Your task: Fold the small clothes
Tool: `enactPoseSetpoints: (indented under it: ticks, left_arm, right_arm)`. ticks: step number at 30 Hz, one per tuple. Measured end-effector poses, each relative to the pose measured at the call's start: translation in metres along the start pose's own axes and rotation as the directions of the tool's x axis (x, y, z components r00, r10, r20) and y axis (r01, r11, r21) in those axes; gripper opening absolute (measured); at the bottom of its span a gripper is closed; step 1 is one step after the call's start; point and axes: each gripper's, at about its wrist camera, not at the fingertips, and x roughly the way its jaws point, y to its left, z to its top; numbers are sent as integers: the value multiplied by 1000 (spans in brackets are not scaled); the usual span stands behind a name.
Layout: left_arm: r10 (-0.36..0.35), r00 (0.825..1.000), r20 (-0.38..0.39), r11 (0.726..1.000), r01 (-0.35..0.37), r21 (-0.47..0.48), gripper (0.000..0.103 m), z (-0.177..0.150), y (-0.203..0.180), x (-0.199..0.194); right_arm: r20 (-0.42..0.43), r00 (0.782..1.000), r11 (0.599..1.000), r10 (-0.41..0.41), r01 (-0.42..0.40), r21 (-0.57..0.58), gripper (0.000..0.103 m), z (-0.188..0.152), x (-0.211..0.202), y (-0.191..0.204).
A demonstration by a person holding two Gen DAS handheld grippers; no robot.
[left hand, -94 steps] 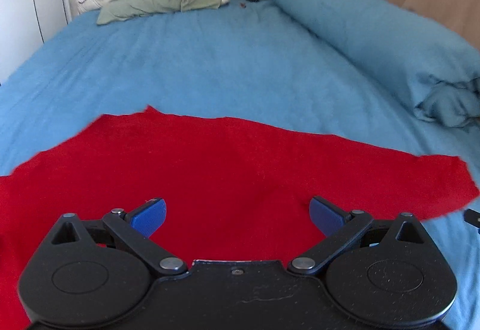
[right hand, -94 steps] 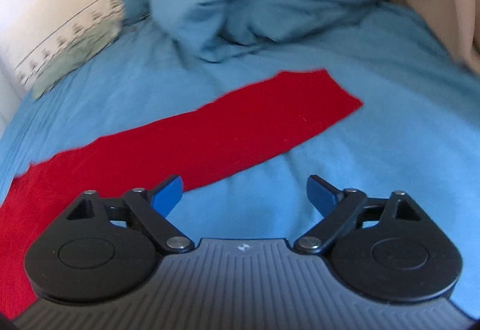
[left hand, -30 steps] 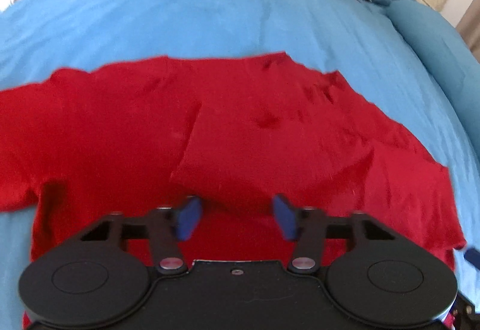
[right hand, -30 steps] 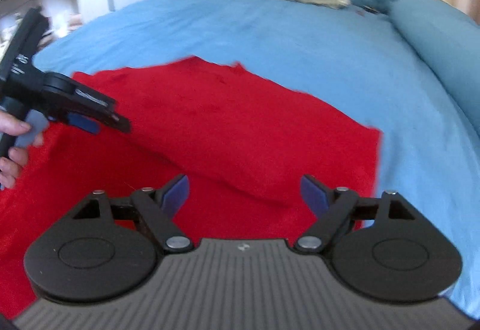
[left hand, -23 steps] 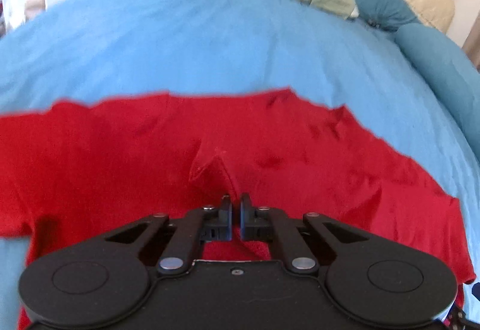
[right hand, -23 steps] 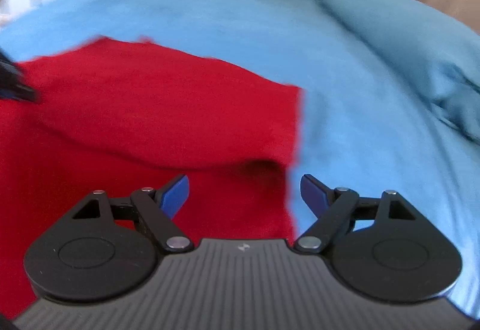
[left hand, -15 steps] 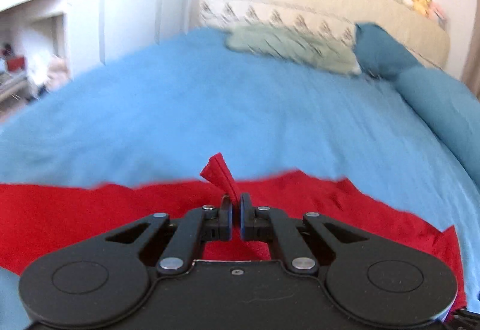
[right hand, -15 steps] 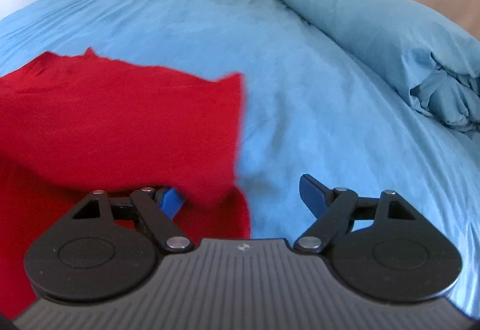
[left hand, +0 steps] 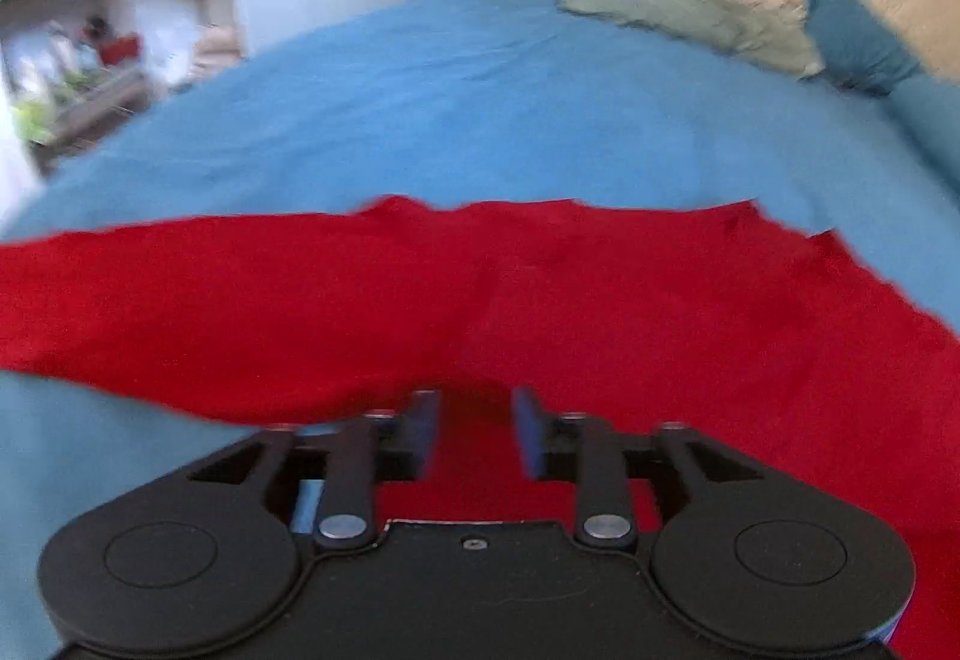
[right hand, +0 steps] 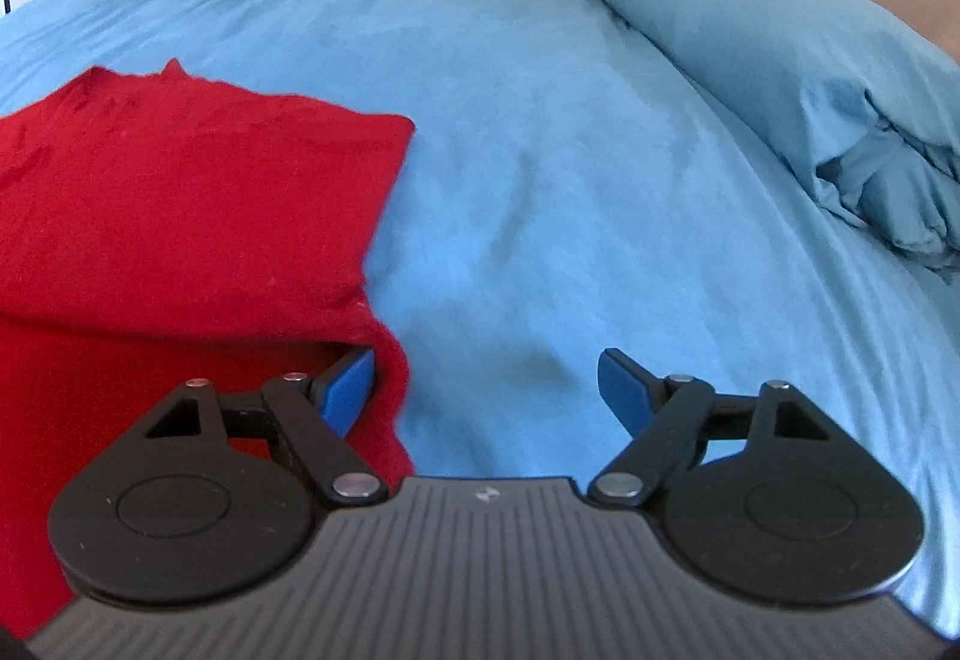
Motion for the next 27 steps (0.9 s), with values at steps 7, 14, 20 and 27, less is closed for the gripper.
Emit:
enactPoseSetpoints:
  ticks: [7, 14, 20, 27]
  left_arm:
    - [-160, 987, 28, 974, 154, 168, 76, 16, -19, -26]
    - [-238, 963, -125, 962, 252, 109, 75, 13, -35, 32]
    - [-238, 965, -111, 959, 252, 133, 77, 15, -35, 31]
    - [-235, 972, -9, 971, 235, 36, 79, 32, 9, -36]
  right_arm:
    - [76, 972, 974, 224, -223, -26, 98, 25, -31, 43]
    - [-2, 961, 960, 277, -276, 38, 98, 26, 16, 86]
    - [9, 958, 956, 286, -286, 72, 99, 22, 14, 83]
    - [99, 935, 940, 341, -338, -44, 100, 52, -48, 87]
